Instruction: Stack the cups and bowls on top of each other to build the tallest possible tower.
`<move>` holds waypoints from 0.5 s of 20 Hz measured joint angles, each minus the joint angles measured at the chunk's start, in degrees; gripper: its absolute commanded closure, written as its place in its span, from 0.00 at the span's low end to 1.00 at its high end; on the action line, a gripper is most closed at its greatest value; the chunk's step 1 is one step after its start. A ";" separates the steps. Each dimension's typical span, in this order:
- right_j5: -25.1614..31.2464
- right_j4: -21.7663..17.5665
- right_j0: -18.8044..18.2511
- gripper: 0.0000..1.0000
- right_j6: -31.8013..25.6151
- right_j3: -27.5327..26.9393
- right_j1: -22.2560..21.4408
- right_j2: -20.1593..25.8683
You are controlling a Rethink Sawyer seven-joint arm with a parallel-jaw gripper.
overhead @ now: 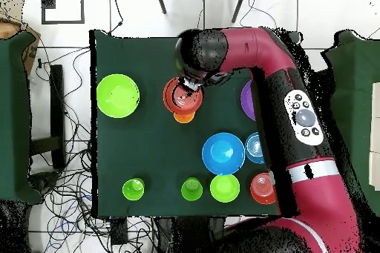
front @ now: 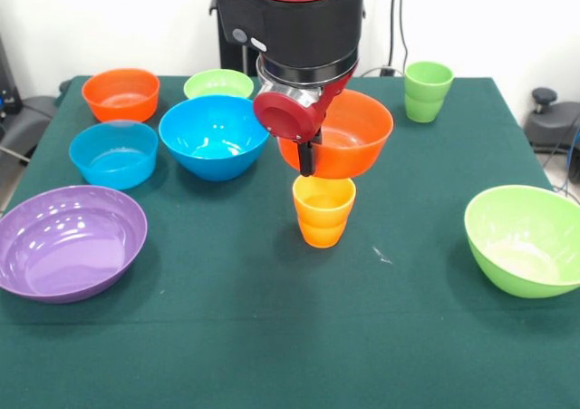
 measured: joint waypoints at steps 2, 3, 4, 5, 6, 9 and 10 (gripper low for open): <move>0.00 0.00 0.00 1.00 0.00 0.04 0.00 0.00; 0.00 0.00 0.00 1.00 0.00 0.07 0.00 0.00; 0.00 0.00 0.00 1.00 0.00 0.13 -0.01 0.00; 0.00 0.00 0.00 1.00 0.00 0.17 -0.01 0.00; -0.01 0.00 0.00 1.00 0.00 0.22 0.00 0.00; 0.00 0.00 0.00 0.00 0.00 0.31 -0.02 0.00; 0.00 0.00 0.00 0.00 0.00 0.31 -0.02 0.00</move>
